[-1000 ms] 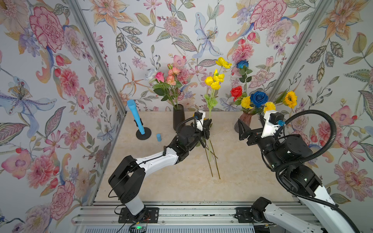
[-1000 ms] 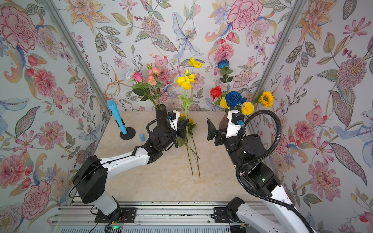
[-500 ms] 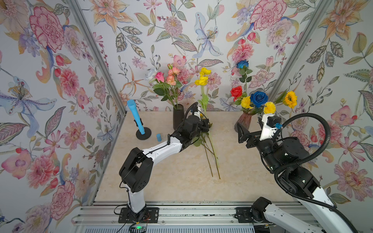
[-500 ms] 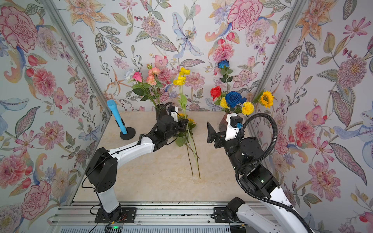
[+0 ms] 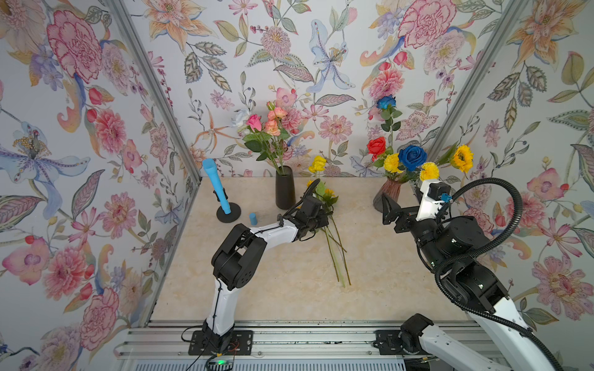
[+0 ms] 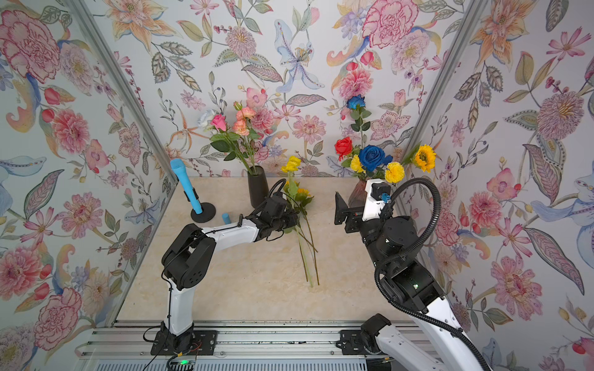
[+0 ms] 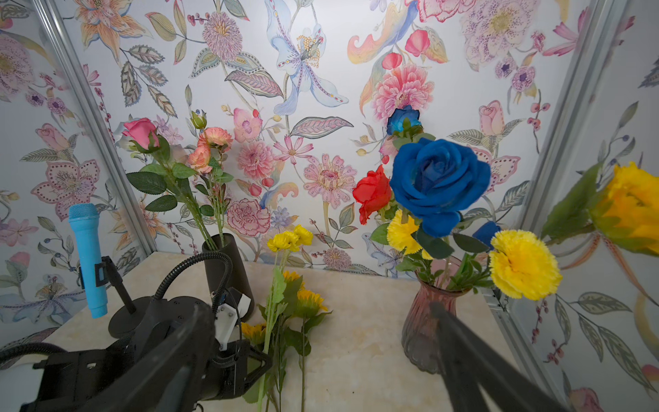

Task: Pick out yellow flowers from the vase
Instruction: Place the flower at the center of the board.

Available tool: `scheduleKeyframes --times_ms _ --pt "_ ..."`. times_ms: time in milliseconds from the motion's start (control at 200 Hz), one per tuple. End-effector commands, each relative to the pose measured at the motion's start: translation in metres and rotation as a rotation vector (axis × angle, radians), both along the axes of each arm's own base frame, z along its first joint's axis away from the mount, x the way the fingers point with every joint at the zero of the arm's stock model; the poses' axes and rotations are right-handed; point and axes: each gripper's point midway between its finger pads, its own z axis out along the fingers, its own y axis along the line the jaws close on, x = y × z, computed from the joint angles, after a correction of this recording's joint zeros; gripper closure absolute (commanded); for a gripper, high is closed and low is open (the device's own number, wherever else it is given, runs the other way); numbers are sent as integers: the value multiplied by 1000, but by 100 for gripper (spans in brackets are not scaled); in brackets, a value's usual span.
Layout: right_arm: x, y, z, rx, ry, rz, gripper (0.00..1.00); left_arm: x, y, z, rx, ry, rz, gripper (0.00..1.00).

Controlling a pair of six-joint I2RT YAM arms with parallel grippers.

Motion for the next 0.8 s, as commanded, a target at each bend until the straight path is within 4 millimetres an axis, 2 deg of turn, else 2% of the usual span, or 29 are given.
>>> scheduleKeyframes --times_ms 0,65,195,250,350,465,545,710,796 --pt "2 -3 -4 25 25 0 0 13 8 -9 -10 34 46 99" --pt "4 -8 -5 25 35 -25 0 15 10 -11 -11 37 48 96" --pt "10 -20 -9 22 65 -96 0 16 10 -8 -10 22 44 81" --pt "12 -24 -10 20 77 -114 0 17 10 -6 -11 17 41 78" --pt "15 -31 -12 20 95 -152 0 18 8 3 -18 -6 31 67" --pt "15 -41 -15 26 109 -190 0 20 5 10 -16 -26 12 62" --pt "15 -52 -16 27 115 -238 0 22 4 19 -18 -52 -2 53" --pt "18 -86 -18 34 125 -363 0 19 -1 60 -47 -153 -62 20" --pt "23 -105 -29 37 150 -437 0 9 -1 86 -71 -236 -113 1"
